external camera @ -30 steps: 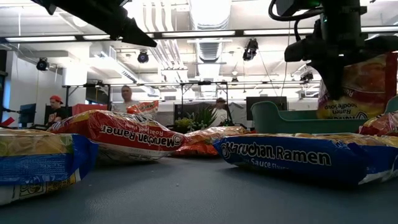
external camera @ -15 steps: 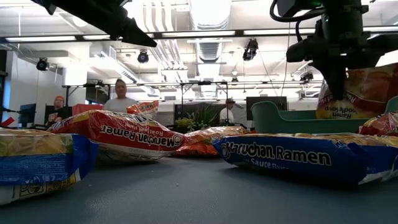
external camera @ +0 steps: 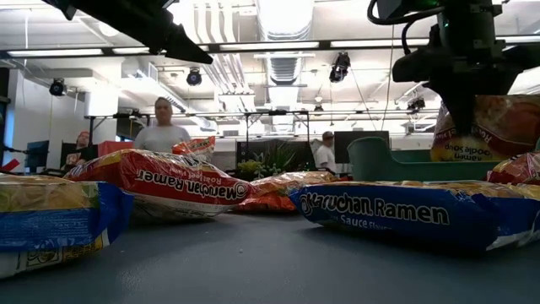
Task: Sort Maruchan noodles
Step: Put the red noodle pack into the green bin
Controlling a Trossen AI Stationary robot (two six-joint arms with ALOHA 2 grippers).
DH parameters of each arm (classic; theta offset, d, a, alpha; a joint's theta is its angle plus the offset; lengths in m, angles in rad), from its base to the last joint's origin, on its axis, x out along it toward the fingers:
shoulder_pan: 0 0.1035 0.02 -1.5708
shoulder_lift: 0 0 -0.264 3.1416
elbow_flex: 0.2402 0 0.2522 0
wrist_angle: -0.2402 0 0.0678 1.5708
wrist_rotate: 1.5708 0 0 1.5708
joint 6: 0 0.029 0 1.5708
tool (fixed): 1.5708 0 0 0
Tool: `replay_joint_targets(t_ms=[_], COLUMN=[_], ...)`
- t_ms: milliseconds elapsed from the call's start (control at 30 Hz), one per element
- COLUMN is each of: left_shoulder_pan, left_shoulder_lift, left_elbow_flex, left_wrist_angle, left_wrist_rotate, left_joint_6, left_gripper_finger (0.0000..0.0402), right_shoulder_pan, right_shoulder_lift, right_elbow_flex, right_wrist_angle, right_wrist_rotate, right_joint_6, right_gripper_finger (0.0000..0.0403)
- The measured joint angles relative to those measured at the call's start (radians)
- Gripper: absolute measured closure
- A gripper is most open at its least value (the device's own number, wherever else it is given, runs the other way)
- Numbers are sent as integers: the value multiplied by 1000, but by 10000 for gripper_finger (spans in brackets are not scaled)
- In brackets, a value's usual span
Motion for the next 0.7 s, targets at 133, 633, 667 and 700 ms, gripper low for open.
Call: replay_joint_targets(t_ms=[133,633,667,700], left_shoulder_pan=[0,0,0,0], left_shoulder_lift=[0,0,0,0], left_elbow_flex=[0,0,0,0], left_wrist_angle=[0,0,0,0], left_wrist_rotate=[0,0,0,0], left_joint_6=[0,0,0,0], left_gripper_finger=[402,402,402,402], right_shoulder_pan=[0,0,0,0], right_shoulder_lift=[0,-3,-4,-8], right_elbow_flex=[0,0,0,0], right_wrist_angle=[0,-101,-105,-106], right_wrist_rotate=[0,1,1,0], right_joint_6=[20,29,29,28], right_gripper_finger=[251,173,174,175])
